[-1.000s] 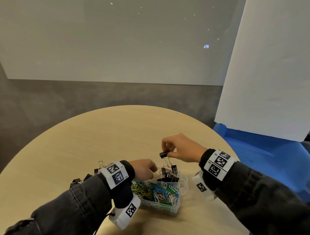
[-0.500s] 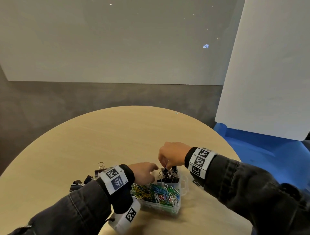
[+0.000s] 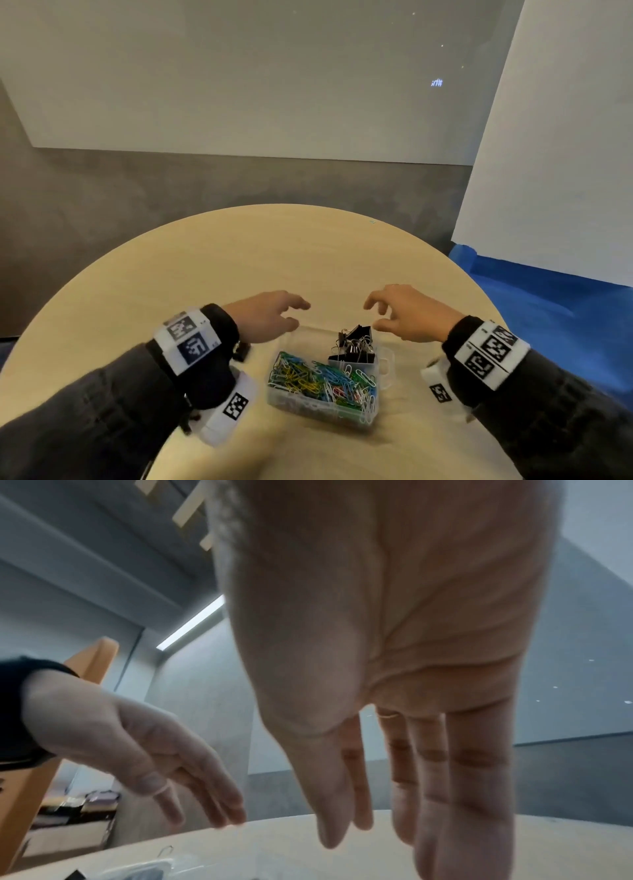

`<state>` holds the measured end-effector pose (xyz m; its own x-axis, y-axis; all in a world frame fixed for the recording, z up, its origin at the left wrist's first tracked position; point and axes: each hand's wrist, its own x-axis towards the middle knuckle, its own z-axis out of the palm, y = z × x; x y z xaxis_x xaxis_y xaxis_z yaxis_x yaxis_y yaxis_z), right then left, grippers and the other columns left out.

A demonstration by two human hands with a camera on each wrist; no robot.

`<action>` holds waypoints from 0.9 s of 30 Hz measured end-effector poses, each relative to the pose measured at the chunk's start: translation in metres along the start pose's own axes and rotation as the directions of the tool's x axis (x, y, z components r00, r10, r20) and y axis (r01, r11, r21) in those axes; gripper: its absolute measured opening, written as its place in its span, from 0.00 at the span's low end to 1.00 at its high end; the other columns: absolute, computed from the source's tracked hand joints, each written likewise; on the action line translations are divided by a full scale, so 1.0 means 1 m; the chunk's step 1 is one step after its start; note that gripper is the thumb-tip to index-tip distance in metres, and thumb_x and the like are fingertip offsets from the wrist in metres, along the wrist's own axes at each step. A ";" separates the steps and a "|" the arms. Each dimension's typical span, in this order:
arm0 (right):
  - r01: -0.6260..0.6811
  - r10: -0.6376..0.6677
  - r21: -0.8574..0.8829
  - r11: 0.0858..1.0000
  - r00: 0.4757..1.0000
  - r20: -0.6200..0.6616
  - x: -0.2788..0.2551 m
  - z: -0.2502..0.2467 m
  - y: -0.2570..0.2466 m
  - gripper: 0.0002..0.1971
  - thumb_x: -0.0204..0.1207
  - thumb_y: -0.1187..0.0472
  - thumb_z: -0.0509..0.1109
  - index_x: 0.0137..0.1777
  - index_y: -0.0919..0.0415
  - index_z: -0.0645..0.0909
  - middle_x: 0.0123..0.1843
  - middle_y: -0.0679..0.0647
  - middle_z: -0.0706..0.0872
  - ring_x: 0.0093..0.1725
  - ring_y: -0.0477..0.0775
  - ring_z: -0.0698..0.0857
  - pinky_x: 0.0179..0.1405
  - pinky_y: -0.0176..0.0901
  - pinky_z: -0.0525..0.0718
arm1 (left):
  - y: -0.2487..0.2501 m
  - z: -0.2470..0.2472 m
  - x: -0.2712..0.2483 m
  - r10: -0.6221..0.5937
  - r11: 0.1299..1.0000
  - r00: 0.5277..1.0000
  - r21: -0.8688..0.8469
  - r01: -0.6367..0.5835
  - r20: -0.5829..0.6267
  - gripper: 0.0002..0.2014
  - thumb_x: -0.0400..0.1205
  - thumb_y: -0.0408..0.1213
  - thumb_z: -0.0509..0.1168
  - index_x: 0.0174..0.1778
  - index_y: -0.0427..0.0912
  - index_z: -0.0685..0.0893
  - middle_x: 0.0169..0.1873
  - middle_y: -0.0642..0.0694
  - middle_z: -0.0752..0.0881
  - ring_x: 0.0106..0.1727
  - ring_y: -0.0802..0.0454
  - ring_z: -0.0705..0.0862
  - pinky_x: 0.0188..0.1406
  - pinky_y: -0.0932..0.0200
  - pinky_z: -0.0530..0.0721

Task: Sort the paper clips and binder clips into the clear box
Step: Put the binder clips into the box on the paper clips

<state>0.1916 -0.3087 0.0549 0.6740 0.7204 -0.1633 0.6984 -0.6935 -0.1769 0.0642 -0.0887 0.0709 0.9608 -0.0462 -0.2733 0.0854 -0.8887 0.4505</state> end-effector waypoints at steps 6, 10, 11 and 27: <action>-0.177 0.142 0.435 0.883 0.984 0.112 -0.026 0.041 0.004 0.23 0.83 0.53 0.64 0.76 0.54 0.65 0.44 0.56 0.88 0.27 0.47 0.88 0.27 0.34 0.84 | -0.065 -0.038 -0.030 -0.213 0.947 0.971 0.220 0.233 -0.108 0.24 0.84 0.39 0.63 0.77 0.52 0.69 0.73 0.48 0.73 0.71 0.48 0.74 0.68 0.56 0.72; -0.190 0.155 0.565 0.803 0.982 0.110 -0.027 0.045 0.001 0.26 0.81 0.55 0.67 0.77 0.57 0.64 0.39 0.58 0.90 0.26 0.52 0.89 0.27 0.39 0.86 | -0.091 -0.028 -0.035 -0.316 0.903 0.947 0.290 0.318 -0.055 0.26 0.81 0.43 0.67 0.76 0.53 0.70 0.70 0.46 0.74 0.69 0.48 0.74 0.66 0.55 0.73; -0.193 0.151 0.570 0.798 0.981 0.121 -0.027 0.044 0.000 0.29 0.80 0.55 0.69 0.78 0.57 0.63 0.40 0.58 0.90 0.27 0.52 0.89 0.28 0.40 0.86 | -0.094 -0.023 -0.034 -0.333 0.904 0.942 0.276 0.327 -0.026 0.28 0.80 0.47 0.68 0.76 0.54 0.69 0.71 0.46 0.73 0.69 0.47 0.74 0.67 0.54 0.73; -0.174 0.114 0.545 0.820 0.983 0.142 -0.031 0.044 0.002 0.33 0.80 0.66 0.67 0.83 0.54 0.58 0.47 0.62 0.86 0.25 0.44 0.87 0.29 0.37 0.87 | -0.100 0.001 -0.006 -0.292 0.944 0.956 0.154 0.292 -0.022 0.22 0.71 0.43 0.78 0.59 0.46 0.83 0.60 0.45 0.83 0.49 0.50 0.81 0.43 0.60 0.78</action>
<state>0.1610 -0.3322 0.0168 0.7078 0.6303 -0.3190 0.3243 -0.6911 -0.6459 0.0498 0.0003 0.0266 0.8996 0.2257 -0.3739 0.3207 -0.9225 0.2147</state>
